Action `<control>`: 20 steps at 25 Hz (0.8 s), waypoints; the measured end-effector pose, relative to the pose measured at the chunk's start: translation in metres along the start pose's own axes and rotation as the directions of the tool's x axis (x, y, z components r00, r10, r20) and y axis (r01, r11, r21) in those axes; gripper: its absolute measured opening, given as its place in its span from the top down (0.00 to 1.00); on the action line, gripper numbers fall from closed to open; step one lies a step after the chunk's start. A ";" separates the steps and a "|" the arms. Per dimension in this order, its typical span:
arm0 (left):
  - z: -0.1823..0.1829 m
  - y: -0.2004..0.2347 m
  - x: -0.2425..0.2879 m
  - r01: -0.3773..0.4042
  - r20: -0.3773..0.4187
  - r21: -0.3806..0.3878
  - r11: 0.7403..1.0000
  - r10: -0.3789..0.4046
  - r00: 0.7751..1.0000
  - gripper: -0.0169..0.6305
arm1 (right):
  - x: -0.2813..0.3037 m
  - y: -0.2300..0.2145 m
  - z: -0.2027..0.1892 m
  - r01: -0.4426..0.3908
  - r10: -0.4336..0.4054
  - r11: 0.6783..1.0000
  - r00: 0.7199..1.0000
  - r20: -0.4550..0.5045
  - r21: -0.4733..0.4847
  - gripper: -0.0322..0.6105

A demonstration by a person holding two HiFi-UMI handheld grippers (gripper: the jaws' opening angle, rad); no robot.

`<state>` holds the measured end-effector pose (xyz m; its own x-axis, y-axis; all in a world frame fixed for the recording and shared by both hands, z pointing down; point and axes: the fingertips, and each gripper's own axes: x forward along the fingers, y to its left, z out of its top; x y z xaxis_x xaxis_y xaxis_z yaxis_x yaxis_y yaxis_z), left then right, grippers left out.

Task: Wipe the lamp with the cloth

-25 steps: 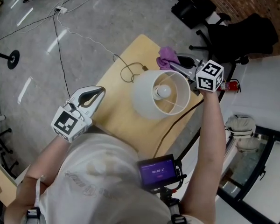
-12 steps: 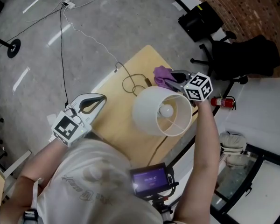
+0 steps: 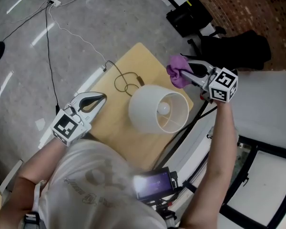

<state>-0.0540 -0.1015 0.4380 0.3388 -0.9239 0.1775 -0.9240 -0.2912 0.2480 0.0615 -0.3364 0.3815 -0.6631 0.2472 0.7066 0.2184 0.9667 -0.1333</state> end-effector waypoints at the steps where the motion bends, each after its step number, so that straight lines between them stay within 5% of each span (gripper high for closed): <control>1: -0.001 0.001 0.001 0.009 0.011 -0.004 1.000 -0.008 1.000 0.97 | -0.005 0.010 0.011 -0.028 0.027 0.999 0.999 -0.017 -0.026 0.76; 6: -0.006 -0.005 0.001 0.059 0.045 -0.017 0.998 -0.058 0.997 0.97 | 0.003 0.066 0.031 -0.235 0.220 0.969 0.960 -0.174 -0.074 0.76; 11: -0.006 -0.013 -0.004 0.112 0.061 -0.013 0.994 -0.111 0.992 0.97 | 0.040 0.095 0.012 -0.398 0.362 0.917 0.860 -0.361 -0.029 0.76; 15: -0.011 -0.014 -0.014 0.129 0.054 -0.026 0.991 -0.127 0.990 0.97 | 0.071 0.096 -0.002 -0.448 0.391 0.894 0.795 -0.464 -0.014 0.76; 20: -0.017 0.001 -0.029 0.087 0.056 -0.036 0.996 -0.085 0.995 0.97 | 0.110 0.095 -0.033 -0.513 0.417 0.858 0.675 -0.609 0.019 0.77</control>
<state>-0.0615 -0.0705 0.4491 0.4055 -0.9083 0.1027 -0.8841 -0.3611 0.2967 0.0333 -0.2192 0.4696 0.0797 0.5298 0.8444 0.5144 0.7037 -0.4901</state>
